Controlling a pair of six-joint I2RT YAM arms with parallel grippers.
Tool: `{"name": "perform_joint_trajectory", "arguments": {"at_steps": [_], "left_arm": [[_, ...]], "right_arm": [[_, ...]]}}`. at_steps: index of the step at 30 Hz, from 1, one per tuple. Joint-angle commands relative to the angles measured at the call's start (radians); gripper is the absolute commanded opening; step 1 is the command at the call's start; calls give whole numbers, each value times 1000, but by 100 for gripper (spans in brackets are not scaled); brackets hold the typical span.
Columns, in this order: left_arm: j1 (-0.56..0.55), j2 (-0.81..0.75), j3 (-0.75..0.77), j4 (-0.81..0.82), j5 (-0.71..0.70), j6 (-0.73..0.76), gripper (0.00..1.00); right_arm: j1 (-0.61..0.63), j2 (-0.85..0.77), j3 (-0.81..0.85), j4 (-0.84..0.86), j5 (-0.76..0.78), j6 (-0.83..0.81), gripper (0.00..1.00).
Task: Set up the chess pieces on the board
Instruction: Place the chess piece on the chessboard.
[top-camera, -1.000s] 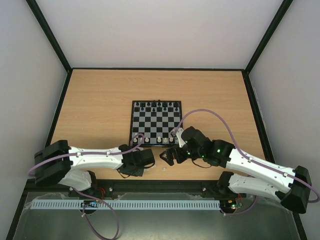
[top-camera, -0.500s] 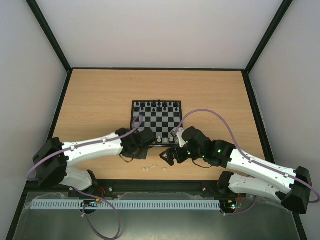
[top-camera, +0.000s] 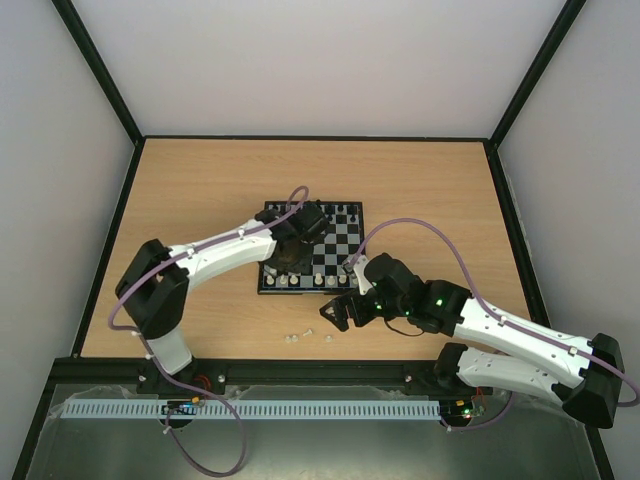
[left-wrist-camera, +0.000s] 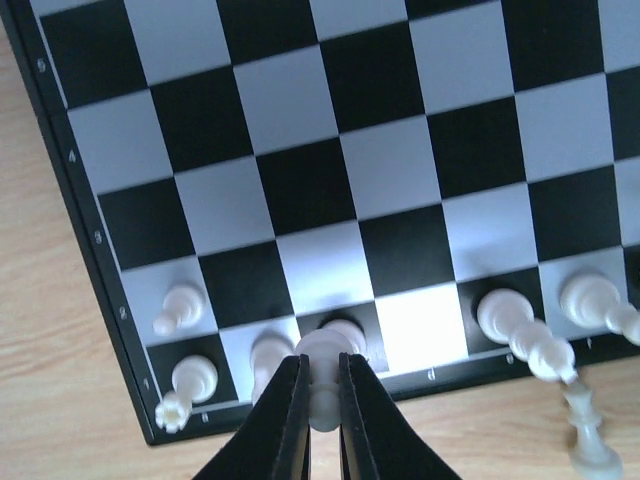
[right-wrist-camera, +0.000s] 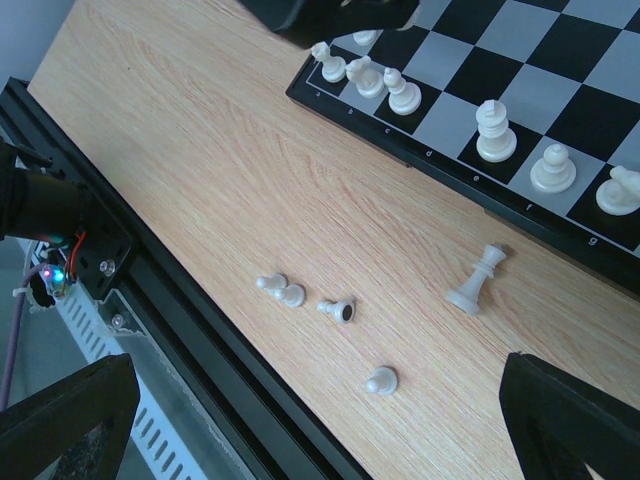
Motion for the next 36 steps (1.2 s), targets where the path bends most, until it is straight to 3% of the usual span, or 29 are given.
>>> {"name": "perform_joint_trajectory", "arguments": {"at_steps": [1,12,36], "left_arm": [[35,57,57,-12,11,76,2],[103,109,10,44,38,97,2],[107,133,-71,94,58,92,6]], "right_arm": [[-3,-14,-14,-15,1,2,99],[-3,-13,-17,-5,-17,-2,100],[-3,-3,-23,3,-27,-4,100]]}}
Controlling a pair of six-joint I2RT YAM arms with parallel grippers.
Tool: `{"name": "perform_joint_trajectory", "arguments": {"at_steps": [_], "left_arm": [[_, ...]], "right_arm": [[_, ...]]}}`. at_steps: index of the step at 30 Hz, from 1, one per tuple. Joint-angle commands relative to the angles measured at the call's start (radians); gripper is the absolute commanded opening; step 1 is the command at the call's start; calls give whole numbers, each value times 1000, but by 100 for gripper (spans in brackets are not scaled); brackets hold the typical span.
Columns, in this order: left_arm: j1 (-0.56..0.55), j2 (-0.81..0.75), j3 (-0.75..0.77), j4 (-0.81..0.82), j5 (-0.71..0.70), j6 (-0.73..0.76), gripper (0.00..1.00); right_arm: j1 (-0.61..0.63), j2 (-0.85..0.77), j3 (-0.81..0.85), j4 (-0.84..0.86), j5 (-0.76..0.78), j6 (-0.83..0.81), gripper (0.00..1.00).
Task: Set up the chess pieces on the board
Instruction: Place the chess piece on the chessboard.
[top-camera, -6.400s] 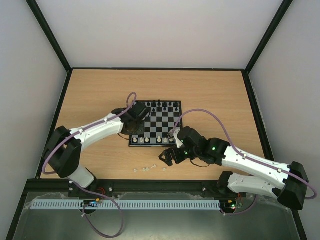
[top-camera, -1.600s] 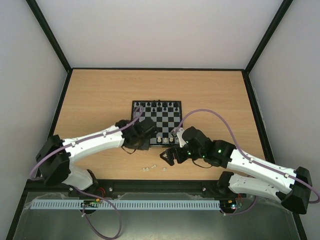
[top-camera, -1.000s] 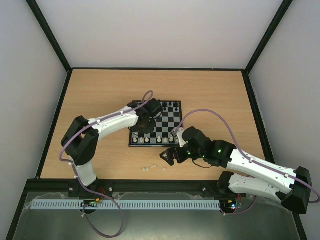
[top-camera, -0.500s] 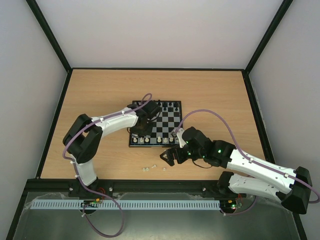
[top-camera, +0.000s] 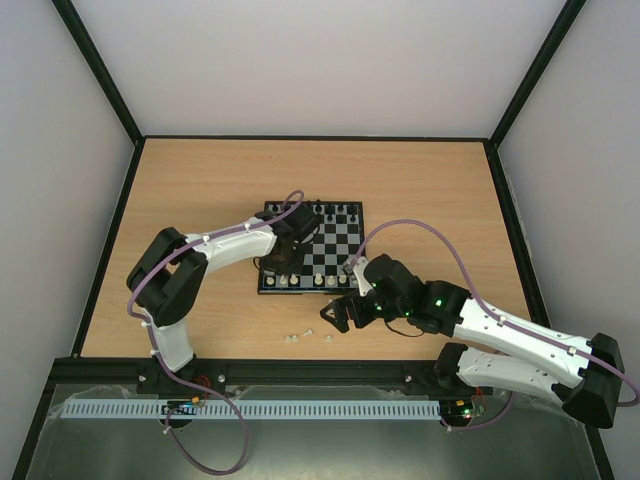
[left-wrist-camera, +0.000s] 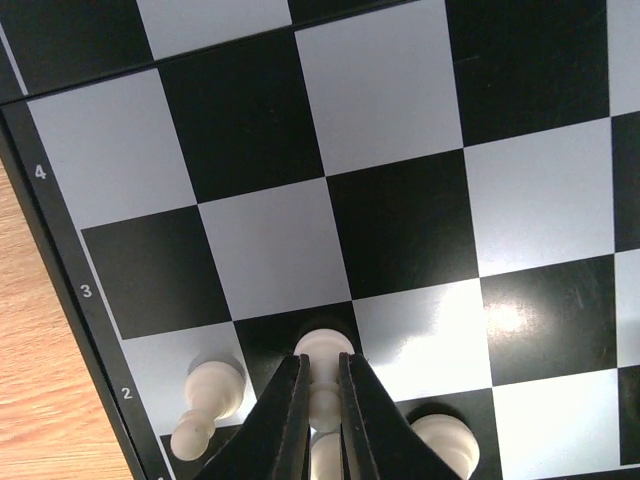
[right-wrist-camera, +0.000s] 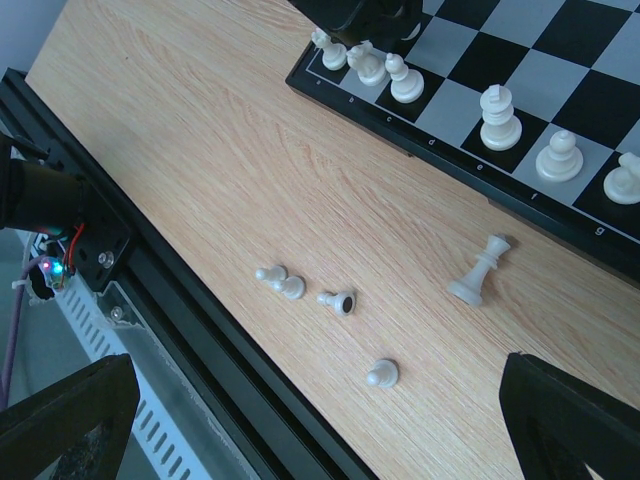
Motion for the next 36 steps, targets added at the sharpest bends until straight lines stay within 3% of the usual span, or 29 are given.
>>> {"name": "perform_joint_trajectory", "arguments": {"at_steps": [1,19,36], "left_arm": [[6,14,-11,-2,10,6,7],[6,-13,-14,-27,-19,-4,17],[7,-27,-32,-27,-36,-12,17]], "right_arm": [[-3,-4,-12,3,-14,-4,99],[-3,0,-15,7,-20,-5,99],[-3,0,-17,9,-22,-5,99]]}}
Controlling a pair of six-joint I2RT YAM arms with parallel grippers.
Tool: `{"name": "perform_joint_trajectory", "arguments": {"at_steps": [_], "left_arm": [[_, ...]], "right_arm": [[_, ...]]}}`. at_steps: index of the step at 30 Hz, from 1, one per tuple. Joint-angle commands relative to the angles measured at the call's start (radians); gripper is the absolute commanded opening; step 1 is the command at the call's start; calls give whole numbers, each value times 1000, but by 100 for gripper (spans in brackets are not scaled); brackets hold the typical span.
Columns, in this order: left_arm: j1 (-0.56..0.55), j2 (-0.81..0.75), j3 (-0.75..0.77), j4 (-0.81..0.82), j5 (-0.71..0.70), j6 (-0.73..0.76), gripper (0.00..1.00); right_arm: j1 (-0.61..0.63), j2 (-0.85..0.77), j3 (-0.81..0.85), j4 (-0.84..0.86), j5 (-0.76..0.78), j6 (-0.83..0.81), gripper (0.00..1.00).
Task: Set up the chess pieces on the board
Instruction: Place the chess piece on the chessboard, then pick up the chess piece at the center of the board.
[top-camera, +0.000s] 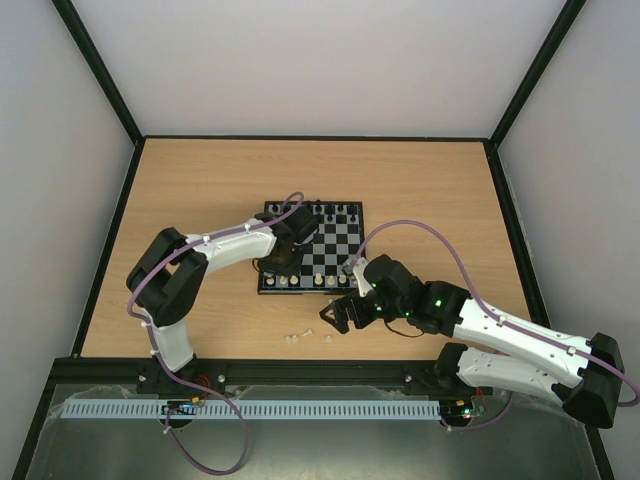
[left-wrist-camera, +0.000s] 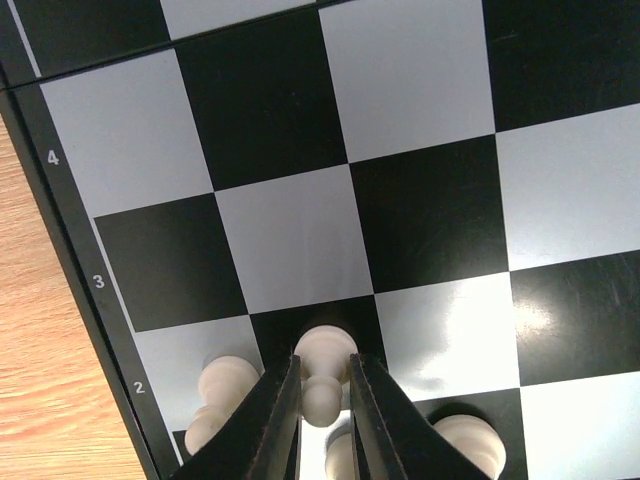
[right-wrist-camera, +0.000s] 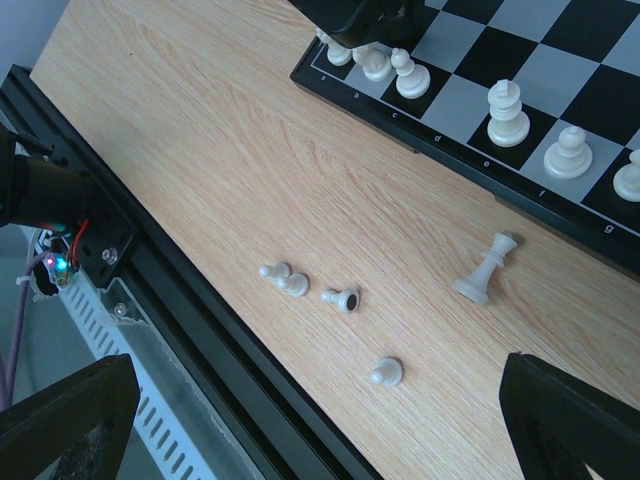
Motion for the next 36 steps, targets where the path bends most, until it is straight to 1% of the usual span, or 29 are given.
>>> {"name": "perform_joint_trajectory", "arguments": {"at_steps": [1,5,8,11,15,18,23,28,33,36], "left_arm": [[7,-26,-16,-29,-19,-9,17],[3,-45,-1,-31,-15,-10,17],[-4,-63,28,-42,-15,-12,24],[-14,-79,62,-67,-26,-16,28],[-23,-106,99,-95,-40,-20,30],[-26,-142,125,-99,-45,-21,34],[-49,-261,131,-93,-73,-29,59],[-61,-439,37,-57,-77,-45,78],[-65,-605,-62,-35,-57,-72,98],[-69,-664,-103,-34,-43,-91,99]], "right_arm": [[-3,-1,-12,3,-10,-5,99],[-3,0,-12,4,-11,-5,99],[-3,2,-12,3,-10,-6,100],[-3,3,-11,3,-10,-6,99],[-3,4,-11,2,-9,-5,99],[-3,2,-13,3,-13,-5,99],[-3,11,-10,1,-30,-8,98],[-3,62,5,-11,-43,-15,98],[-3,68,10,-18,-11,-10,99],[-3,72,11,-23,5,-6,98]]}}
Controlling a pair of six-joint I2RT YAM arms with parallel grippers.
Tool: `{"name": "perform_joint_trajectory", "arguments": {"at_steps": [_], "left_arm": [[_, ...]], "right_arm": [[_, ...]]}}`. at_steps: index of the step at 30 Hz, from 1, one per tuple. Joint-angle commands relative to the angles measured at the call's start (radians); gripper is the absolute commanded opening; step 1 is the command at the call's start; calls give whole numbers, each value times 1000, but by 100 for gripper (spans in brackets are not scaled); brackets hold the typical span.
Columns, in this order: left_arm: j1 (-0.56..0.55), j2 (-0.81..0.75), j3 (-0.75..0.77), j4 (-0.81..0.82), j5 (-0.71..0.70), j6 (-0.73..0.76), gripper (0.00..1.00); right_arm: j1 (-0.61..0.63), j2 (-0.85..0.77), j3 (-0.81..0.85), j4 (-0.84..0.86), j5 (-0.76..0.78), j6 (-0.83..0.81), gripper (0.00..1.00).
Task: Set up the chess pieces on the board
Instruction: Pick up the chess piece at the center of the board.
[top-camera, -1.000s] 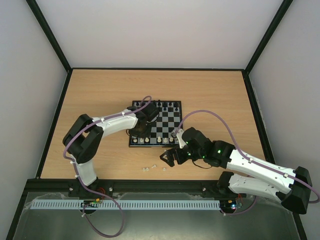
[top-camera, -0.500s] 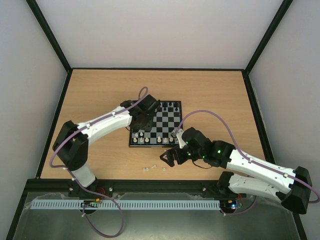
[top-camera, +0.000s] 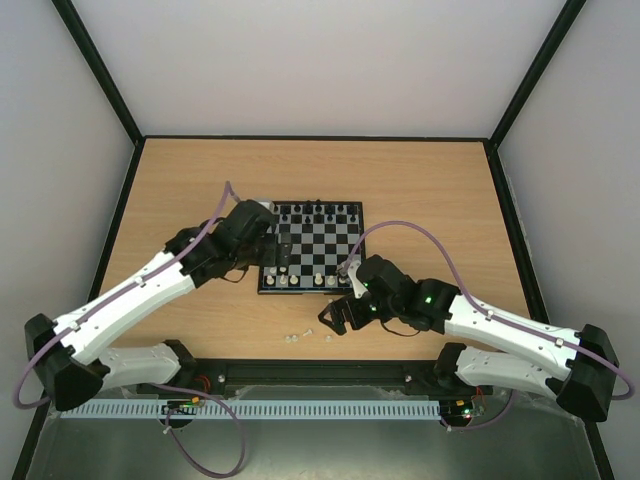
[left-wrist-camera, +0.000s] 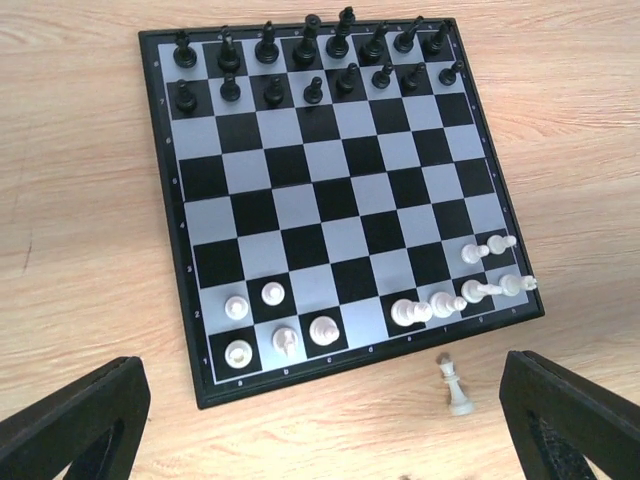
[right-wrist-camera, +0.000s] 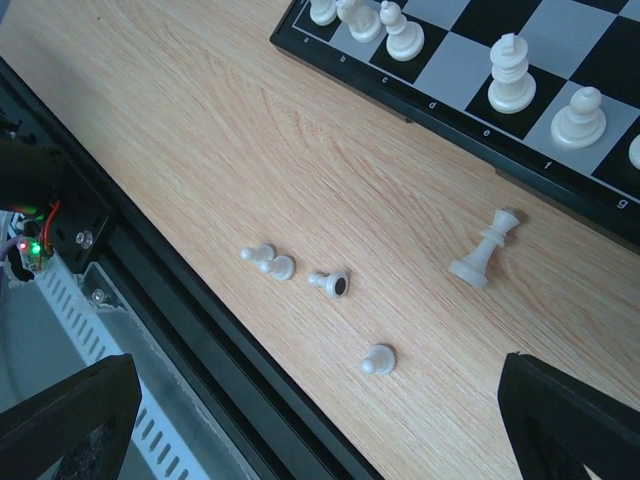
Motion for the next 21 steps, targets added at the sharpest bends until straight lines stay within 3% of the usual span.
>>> {"name": "perform_joint_trajectory", "arguments": {"at_steps": [1,9,21], "left_arm": [[-11,-69,-68,0,16,-34,99],[-56,-124,-187,62,49,-85,99],[-122,-99,-237,120,51,-123,99]], "right_arm": [[-2,8,13,-26,31,-3,99],[-3,24,21,-39,67,3,99],[-3,26,24,-44,90,9,98]]}}
